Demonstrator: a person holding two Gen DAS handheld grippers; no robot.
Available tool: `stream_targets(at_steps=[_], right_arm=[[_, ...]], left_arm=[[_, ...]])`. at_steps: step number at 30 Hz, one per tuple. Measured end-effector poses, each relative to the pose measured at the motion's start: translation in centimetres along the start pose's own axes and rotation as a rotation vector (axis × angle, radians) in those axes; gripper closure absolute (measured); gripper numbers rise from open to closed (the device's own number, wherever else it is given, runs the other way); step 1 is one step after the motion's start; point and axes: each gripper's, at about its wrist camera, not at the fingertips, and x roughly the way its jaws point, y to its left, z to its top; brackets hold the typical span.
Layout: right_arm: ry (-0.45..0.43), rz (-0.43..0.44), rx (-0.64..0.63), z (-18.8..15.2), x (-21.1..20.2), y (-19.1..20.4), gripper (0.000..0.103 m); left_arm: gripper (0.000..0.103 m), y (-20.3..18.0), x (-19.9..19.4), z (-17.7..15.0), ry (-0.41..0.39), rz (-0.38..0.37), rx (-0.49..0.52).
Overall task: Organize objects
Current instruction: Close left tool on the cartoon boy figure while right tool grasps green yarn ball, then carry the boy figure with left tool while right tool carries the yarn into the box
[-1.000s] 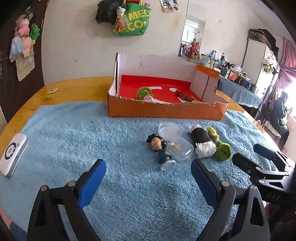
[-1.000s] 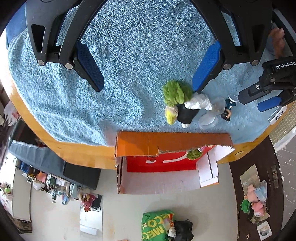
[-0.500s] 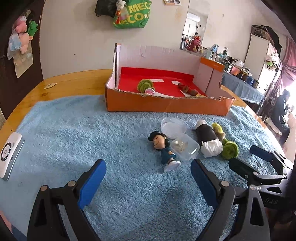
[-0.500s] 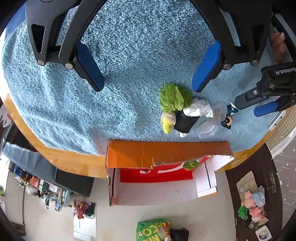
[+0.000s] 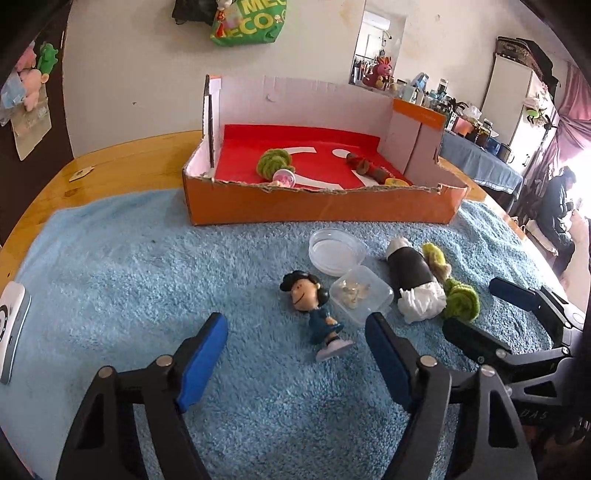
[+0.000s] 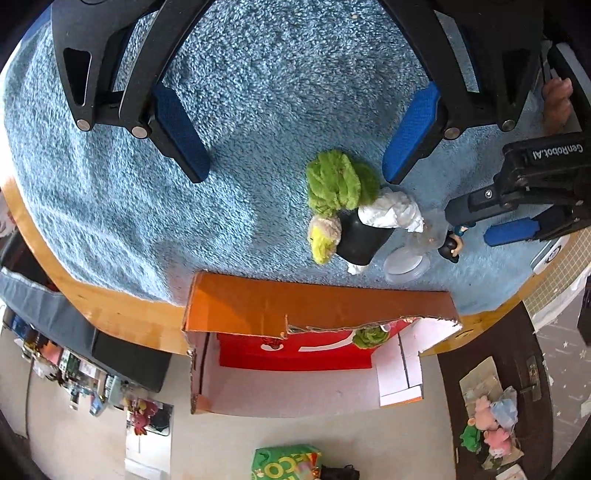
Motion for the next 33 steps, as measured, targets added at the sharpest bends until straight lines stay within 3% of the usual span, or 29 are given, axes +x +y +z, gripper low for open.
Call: stream_targets(at_steps=[8,12,13,15,16,33], right_arm=[[0.000,0.018,-0.021,0.4,0.5,0.3,0.024],[-0.013,0.050,-0.038,0.4,0.5,0.7,0.045],[-0.016,0.059,-0.038,0.3,0.4,0.7,0.052],[-0.027,0.076,-0.044,0.3,0.3,0.8,0.068],[-0.029,0.080,-0.041,0.3,0.3,0.8,0.070],[-0.099,0.077,-0.022,1.0,-1.8,0.7,0.072]], left_arm=[[0.051,0.1,0.2,0.4,0.003,-0.012,0.014],[0.070,-0.1,0.2,0.3,0.004,-0.030,0.019],[0.081,-0.2,0.2,0.3,0.002,-0.031,0.022],[0.081,-0.1,0.1,0.2,0.001,-0.054,0.014],[0.081,-0.1,0.1,0.2,0.000,-0.064,0.007],[0.081,0.0,-2.3,0.3,-0.062,-0.080,-0.007]])
